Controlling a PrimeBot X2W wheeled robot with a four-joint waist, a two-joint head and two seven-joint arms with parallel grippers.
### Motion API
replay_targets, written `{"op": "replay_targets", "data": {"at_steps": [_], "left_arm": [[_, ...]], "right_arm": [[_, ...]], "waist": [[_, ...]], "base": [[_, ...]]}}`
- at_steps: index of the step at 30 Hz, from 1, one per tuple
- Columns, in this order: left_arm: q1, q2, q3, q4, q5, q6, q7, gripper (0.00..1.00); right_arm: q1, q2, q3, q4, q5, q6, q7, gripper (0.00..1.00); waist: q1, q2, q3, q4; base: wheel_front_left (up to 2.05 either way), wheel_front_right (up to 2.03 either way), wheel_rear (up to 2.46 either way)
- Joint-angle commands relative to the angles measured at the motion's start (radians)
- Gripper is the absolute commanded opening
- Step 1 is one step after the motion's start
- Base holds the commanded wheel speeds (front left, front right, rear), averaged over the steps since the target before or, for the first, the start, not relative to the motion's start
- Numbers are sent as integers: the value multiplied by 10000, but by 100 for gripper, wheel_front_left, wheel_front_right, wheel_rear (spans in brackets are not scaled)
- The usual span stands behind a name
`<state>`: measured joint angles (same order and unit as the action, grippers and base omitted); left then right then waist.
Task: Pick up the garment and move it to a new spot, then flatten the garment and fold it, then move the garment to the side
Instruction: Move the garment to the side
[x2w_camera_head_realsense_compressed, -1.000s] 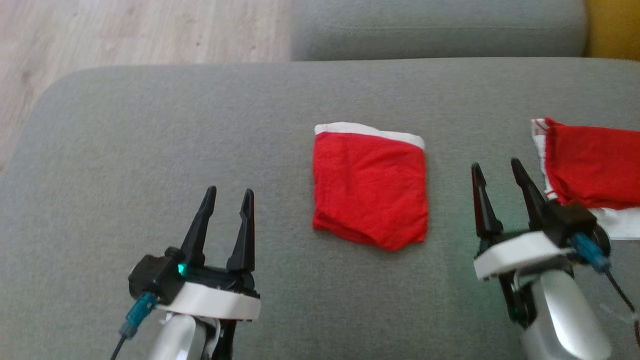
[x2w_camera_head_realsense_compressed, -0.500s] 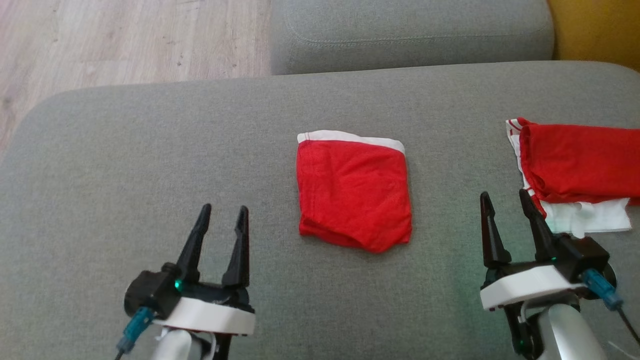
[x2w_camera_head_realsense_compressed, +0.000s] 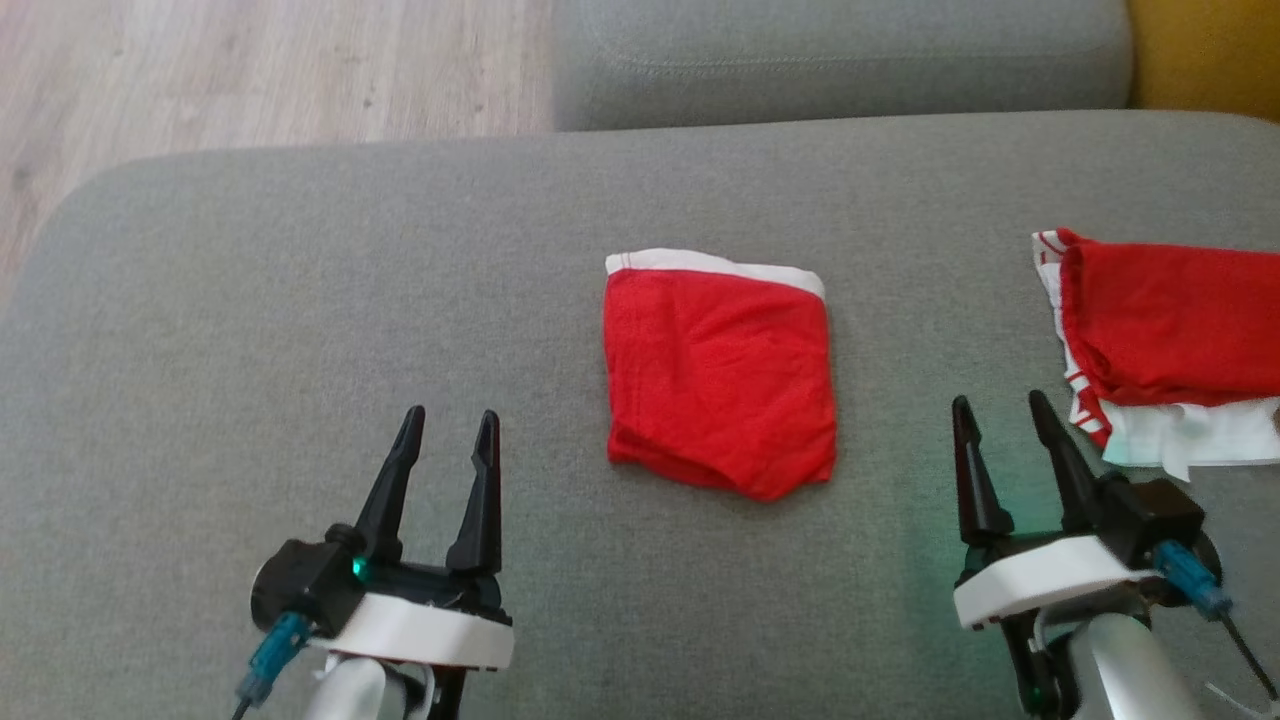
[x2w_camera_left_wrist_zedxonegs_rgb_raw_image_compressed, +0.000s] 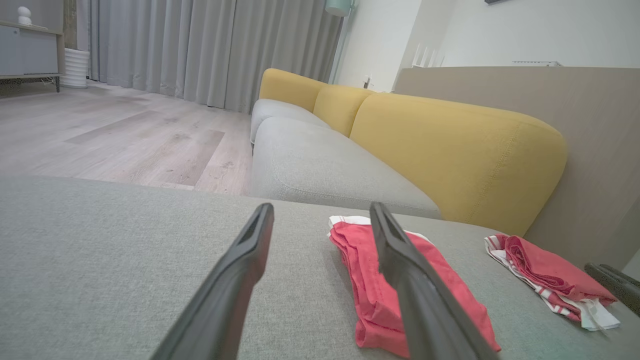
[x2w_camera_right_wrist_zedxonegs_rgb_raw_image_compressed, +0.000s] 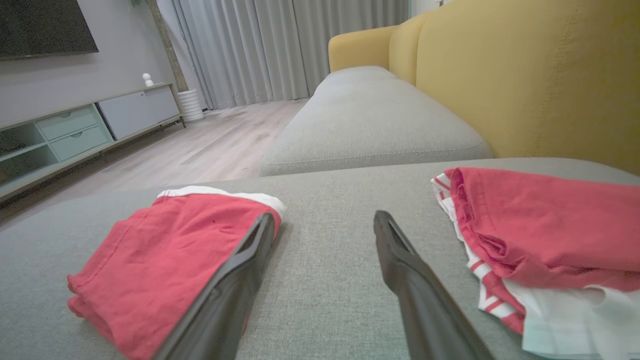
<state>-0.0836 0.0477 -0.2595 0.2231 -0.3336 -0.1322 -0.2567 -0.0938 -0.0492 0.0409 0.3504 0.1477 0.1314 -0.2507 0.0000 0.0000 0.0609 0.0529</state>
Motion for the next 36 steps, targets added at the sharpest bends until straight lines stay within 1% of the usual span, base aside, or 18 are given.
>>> {"op": "replay_targets", "data": {"at_steps": [1,9,14,15,21,22,24,28,29,30,31,34,36], "left_arm": [[-441,26,224,-329,49,15,-51,100],[-772,26,-80,-291,-50,15,-51,100],[-1042,26,-319,-208,117,15,-51,100],[-1042,26,-319,-208,117,15,-51,100],[-1218,26,-496,-168,55,15,-51,100],[-1248,26,-522,-138,47,15,-51,100],[-1272,26,-549,-111,52,15,-51,100],[-1277,26,-529,-99,43,15,-51,100],[-1274,26,-531,-98,40,15,-51,100],[-1269,26,-530,-99,37,15,-51,100],[-1261,26,-523,-96,37,15,-51,100],[-1204,26,-454,-73,70,15,-51,100],[-1169,26,-419,-77,119,15,-51,100]], "right_arm": [[-506,-10,294,-125,-82,-7,-110,100],[-1536,-10,593,997,429,-7,-88,100],[-2271,-10,769,2059,680,-7,236,100],[-2271,-10,769,2059,680,-7,236,100],[-3049,-10,1444,3354,1608,-7,724,100],[-3227,-10,1674,3820,2080,-7,975,100],[-3376,-10,2042,4211,2557,-7,1152,100],[-3659,-10,2700,4952,2977,-7,1269,100],[-3736,-10,2839,5107,3045,-7,1292,87],[-3822,-10,2974,5240,3084,-7,1277,38],[-3909,-10,3104,5354,3073,-7,1212,0],[-4192,-10,3320,5652,2901,-7,870,0],[-4414,-10,3342,5866,2512,-7,591,0]], "waist": [[0,0,129,82],[0,0,738,472],[0,0,1115,793],[0,0,1115,793],[0,0,1363,1139],[0,0,1391,1231],[0,0,1403,1318],[0,0,1399,1409],[0,0,1394,1415],[0,0,1386,1411],[0,0,1367,1397],[0,0,1255,1280],[0,0,1169,1151]], "base": [[0,0,0],[0,0,0],[0,0,0],[0,0,0],[0,0,0],[0,0,0],[0,0,0],[0,0,0],[0,0,0],[0,0,0],[0,0,0],[0,0,0],[0,0,0]]}}
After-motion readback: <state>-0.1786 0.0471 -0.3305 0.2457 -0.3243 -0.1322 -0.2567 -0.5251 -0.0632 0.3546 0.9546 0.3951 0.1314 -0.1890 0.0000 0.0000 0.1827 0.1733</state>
